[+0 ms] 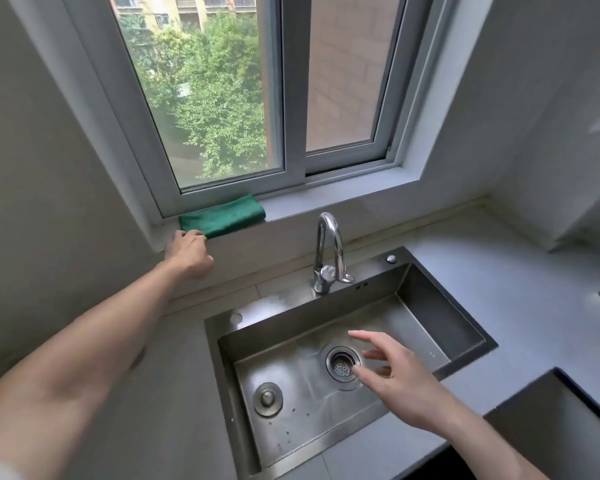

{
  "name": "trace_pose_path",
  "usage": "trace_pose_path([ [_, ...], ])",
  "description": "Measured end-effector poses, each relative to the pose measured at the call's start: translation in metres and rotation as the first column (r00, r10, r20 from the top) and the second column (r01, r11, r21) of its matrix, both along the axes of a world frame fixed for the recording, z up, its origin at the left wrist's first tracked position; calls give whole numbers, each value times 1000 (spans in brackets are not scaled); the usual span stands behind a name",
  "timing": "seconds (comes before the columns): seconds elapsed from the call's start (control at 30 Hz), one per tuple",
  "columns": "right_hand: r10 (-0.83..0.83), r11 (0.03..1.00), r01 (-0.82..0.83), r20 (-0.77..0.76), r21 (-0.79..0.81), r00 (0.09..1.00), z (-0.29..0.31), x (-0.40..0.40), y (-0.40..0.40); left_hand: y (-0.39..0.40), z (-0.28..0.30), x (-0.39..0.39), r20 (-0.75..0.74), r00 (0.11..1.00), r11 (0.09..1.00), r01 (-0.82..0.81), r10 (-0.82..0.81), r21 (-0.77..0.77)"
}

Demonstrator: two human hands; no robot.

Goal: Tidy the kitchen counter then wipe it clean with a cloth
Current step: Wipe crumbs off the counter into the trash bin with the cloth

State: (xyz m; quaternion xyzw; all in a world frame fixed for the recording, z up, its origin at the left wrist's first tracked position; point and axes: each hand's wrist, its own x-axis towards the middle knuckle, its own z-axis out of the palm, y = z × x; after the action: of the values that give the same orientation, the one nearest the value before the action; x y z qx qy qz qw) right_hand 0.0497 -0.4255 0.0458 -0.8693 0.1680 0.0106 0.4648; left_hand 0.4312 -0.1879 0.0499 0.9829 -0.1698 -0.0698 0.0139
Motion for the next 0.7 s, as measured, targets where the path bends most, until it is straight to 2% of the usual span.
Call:
trace_pose_path([
  [0.1,-55,998,55,12,22,998,-1,-19,1,6,10,-19,161,985,983,92,-66,-159],
  [0.17,-76,997,75,26,28,997,1,-31,-1,9,24,-50,275,958,936,165,-77,-312],
  [0.27,-91,996,90,41,29,995,5,-47,-4,7,49,-113,298,950,865,228,-96,-447],
  [0.33,-101,994,99,45,38,994,8,-61,-7,-3,61,-159,254,951,846,277,-174,-455],
  [0.43,-108,993,106,45,49,993,12,-93,-11,-29,70,-234,109,921,810,382,-375,-445],
  [0.57,-119,992,118,20,40,993,8,-163,-26,-79,60,-341,-31,802,733,527,-596,-430],
  [0.7,-123,991,124,-26,53,992,1,-251,-52,-140,48,-446,-163,678,634,537,-717,-556],
])
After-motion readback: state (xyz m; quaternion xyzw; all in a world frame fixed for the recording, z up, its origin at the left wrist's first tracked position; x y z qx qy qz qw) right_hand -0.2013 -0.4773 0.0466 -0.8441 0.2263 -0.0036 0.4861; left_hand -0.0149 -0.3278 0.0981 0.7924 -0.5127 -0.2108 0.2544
